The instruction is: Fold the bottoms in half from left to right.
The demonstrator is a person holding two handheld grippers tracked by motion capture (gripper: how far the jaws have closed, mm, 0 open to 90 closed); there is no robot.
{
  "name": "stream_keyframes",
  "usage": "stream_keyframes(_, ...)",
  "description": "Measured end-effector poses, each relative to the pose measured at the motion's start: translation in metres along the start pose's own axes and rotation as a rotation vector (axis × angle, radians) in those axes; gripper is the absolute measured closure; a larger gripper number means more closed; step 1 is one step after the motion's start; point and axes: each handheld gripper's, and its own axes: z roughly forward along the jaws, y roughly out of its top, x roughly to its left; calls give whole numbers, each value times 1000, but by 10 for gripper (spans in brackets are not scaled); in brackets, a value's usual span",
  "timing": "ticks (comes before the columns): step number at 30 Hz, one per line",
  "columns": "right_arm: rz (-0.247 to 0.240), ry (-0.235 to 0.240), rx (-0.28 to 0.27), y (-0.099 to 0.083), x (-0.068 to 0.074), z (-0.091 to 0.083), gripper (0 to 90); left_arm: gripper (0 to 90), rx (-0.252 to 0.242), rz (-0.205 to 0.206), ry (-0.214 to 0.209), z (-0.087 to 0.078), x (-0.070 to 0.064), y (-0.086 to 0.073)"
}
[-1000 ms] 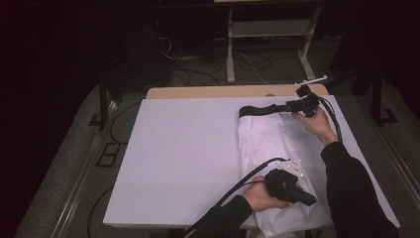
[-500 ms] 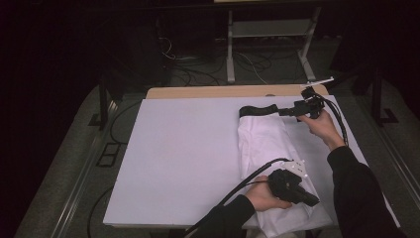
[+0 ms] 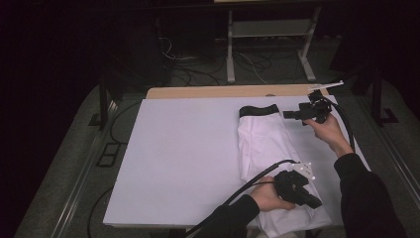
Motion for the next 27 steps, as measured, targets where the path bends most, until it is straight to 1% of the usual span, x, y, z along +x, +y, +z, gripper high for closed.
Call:
stream_keyframes(3, -2, -3, -5, -1, 0, -3, 0, 862, 16, -6, -6, 3, 0, 0)
stream_keyframes(5, -2, 1, -7, -1, 1, -4, 0, 818, 22, -14, -23, 4, 1, 0)
stream_keyframes(6, -8, 0, -7, -1, 1, -4, 0, 774, 15, -24, -35, 5, 0, 0)
stream_keyframes(7, -9, 0, -6, 0, 2, -5, 0, 757, 6, -27, -45, 6, 0, 0)
stream_keyframes(8, -13, 6, -9, 0, 5, -5, 0, 707, -2, -31, -49, 6, 0, 0)
stream_keyframes(11, -20, 8, -6, 0, 7, -5, 0, 686, -16, -43, -68, 6, 0, 0)
stream_keyframes(14, -30, 12, -9, 1, 10, -5, 0, 610, -14, -50, -70, 4, 0, 1)
stream_keyframes(15, -33, 12, -11, 2, 12, -5, 0, 591, -14, -48, -69, 3, -1, 1)
stream_keyframes(17, -39, 16, -11, 2, 13, -5, 0, 516, -16, -48, -60, 1, -1, 2)
stream_keyframes(18, -43, 17, -12, 3, 15, -6, 0, 465, -23, -50, -59, 0, -2, 2)
stream_keyframes(19, -43, 17, -12, 3, 15, -6, 0, 465, -28, -48, -48, -1, -2, 2)
stream_keyframes(21, -49, 20, -14, 3, 16, -6, 0, 377, -45, -52, -13, -2, -4, 2)
stream_keyframes(22, -47, 19, -14, 3, 17, -6, 0, 358, -48, -54, -11, -4, -3, 1)
stream_keyframes(23, -49, 18, -14, 3, 17, -6, 0, 315, -51, -50, -14, -5, -3, 1)
stream_keyframes(24, -48, 18, -16, 2, 18, -6, 0, 259, -55, -49, -5, -7, -4, 0)
stream_keyframes(25, -52, 19, -17, 2, 18, -7, 0, 248, -61, -49, 1, -8, -4, 0)
stream_keyframes(27, -54, 17, -18, 2, 18, -8, 0, 193, -71, -54, 15, -12, -4, 0)
